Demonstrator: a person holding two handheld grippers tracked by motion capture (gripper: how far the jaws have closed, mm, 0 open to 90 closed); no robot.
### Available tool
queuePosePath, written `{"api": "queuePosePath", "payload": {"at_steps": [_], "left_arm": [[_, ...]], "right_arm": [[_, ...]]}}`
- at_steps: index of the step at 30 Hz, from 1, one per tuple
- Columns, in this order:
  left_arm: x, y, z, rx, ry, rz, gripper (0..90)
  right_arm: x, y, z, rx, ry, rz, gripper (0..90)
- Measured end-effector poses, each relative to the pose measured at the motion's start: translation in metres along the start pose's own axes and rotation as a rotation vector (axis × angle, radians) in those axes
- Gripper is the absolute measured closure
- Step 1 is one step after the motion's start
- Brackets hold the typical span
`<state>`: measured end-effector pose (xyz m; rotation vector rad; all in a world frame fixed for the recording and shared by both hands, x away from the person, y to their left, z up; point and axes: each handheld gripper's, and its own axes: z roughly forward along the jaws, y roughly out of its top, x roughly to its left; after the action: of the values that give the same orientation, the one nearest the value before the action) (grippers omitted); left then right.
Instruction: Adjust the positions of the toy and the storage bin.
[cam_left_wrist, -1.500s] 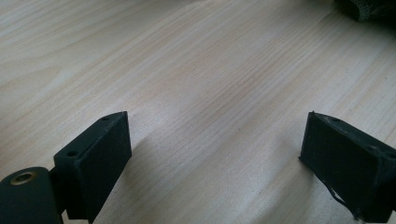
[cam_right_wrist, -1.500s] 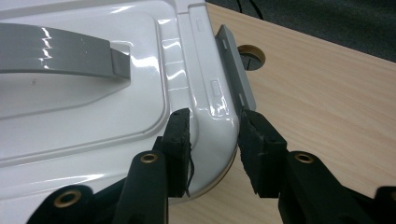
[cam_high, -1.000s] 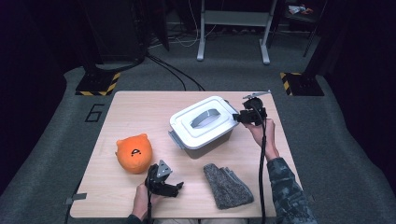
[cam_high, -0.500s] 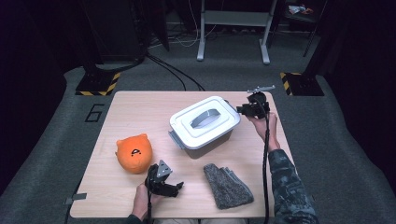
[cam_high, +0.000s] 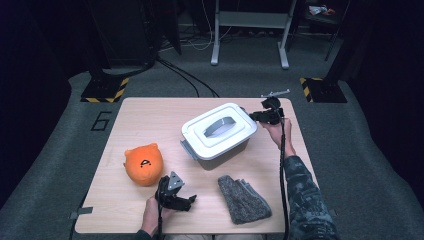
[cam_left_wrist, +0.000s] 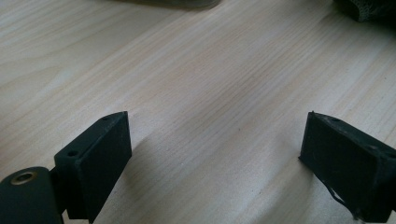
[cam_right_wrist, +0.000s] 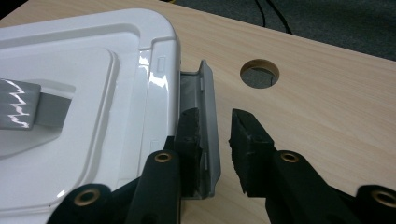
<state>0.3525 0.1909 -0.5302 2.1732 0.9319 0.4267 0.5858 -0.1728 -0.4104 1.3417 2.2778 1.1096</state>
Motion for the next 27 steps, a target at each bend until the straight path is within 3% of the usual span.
{"api": "queuePosePath", "payload": {"at_steps": [4,6,9,17,27], "left_arm": [[0.000,0.000,0.000,0.000,0.000,0.000,8.5],[0.000,0.000,0.000,0.000,0.000,0.000,8.5],[0.000,0.000,0.000,0.000,0.000,0.000,8.5],[0.000,0.000,0.000,0.000,0.001,0.000,8.6],[0.000,0.000,0.000,0.000,0.001,0.000,8.6]], "right_arm": [[-0.002,0.001,0.001,0.013,0.031,0.023,76.0],[-0.002,0.001,0.004,0.042,0.013,-0.003,80.0],[0.000,-0.002,0.005,0.033,0.017,-0.003,81.8],[0.004,-0.002,0.005,0.047,-0.018,-0.015,83.4],[0.002,-0.011,-0.007,0.048,-0.084,0.026,82.9]]}}
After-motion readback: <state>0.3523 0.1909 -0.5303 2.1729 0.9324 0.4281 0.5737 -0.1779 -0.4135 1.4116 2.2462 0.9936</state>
